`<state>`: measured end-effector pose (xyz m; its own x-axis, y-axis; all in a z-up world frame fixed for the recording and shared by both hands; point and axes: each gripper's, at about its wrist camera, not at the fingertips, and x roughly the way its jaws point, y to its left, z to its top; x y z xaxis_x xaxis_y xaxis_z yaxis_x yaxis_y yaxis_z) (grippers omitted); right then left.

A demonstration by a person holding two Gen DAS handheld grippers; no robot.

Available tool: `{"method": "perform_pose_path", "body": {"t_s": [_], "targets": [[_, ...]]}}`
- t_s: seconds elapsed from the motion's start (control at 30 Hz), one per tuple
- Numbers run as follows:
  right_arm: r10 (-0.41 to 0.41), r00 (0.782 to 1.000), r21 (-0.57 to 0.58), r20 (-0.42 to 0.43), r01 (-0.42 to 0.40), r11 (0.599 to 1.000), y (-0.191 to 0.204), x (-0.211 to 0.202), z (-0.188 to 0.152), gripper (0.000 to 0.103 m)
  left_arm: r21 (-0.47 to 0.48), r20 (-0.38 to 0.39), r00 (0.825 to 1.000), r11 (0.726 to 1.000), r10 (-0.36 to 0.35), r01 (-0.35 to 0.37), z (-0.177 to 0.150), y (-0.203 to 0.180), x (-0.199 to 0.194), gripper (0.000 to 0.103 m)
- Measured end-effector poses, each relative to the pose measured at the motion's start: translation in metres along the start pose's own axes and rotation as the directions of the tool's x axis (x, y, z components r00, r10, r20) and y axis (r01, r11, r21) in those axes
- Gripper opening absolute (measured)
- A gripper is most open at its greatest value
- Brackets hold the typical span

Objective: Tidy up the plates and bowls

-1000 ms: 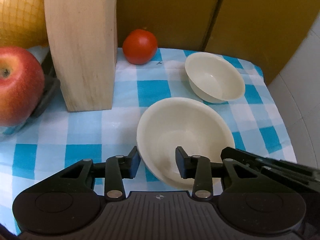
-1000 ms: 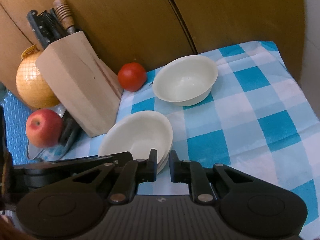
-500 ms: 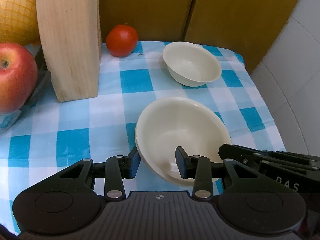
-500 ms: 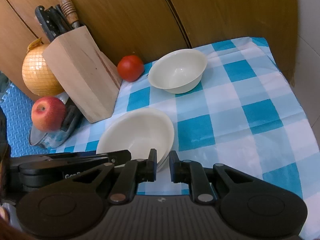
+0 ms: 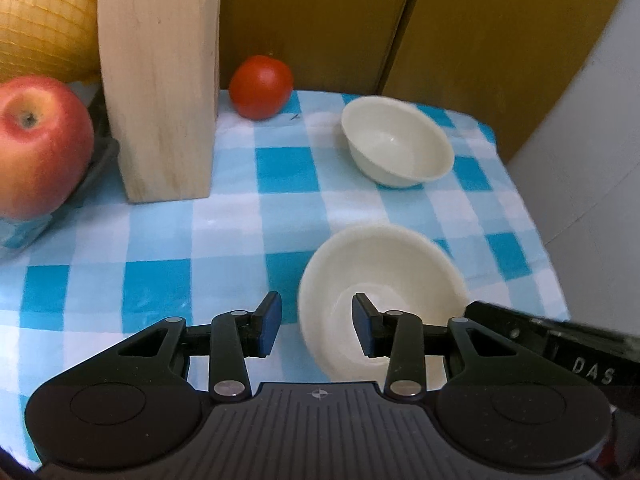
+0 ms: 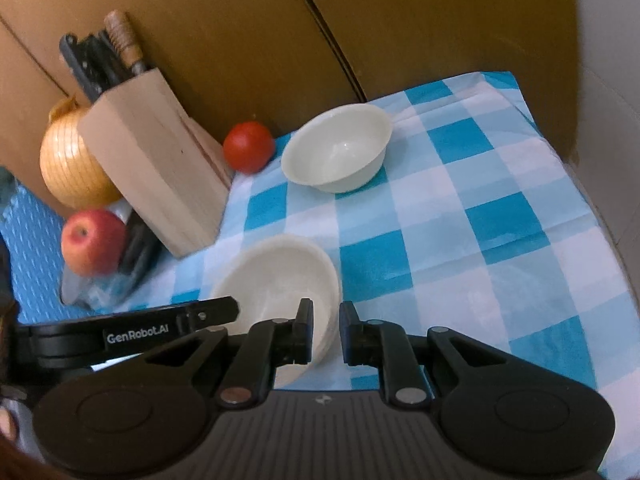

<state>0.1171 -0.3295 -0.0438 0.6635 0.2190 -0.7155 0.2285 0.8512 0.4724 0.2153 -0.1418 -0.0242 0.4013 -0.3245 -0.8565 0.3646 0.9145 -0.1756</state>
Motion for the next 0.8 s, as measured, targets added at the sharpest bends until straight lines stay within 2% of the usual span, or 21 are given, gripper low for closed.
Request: {"method": "perform_pose_path", "body": {"t_s": [0.1,0.3,0.57,0.73,0.8], "targets": [[0.042,0.999,0.026,0.007,-0.042,0.999,0.0003,-0.0009,0.0009,0.016,-0.017,0.003,0.999,0.999,-0.044,0.045,0.0029,-0.0016,-0.0008,0.049],[0.092,0.996,0.032,0.003,-0.092,0.995,0.0064,-0.0006,0.0021,0.016,0.006,0.006,0.999,0.999,-0.052,0.052,0.0008,-0.0080,0.0002,0.049],[-0.008,0.998,0.016,0.058,0.007,1.000,0.0004,-0.0049,0.0054,0.016,-0.008,0.014,0.998,0.998,-0.055,0.055,0.0015,-0.0041,-0.0008,0.050],[-0.009,0.999,0.012,0.035,0.009,1.000,-0.0001,0.0031,0.0045,0.018,0.012,0.018,0.998,0.999,-0.052,0.052,-0.0006,-0.0087,-0.0013,0.053],[0.023,0.999,0.026,0.031,-0.024,0.999,0.0006,0.0020,0.0049,0.018,0.014,0.016,0.998,0.998,-0.057,0.057,-0.0009,-0.0093,-0.0020,0.053]]}}
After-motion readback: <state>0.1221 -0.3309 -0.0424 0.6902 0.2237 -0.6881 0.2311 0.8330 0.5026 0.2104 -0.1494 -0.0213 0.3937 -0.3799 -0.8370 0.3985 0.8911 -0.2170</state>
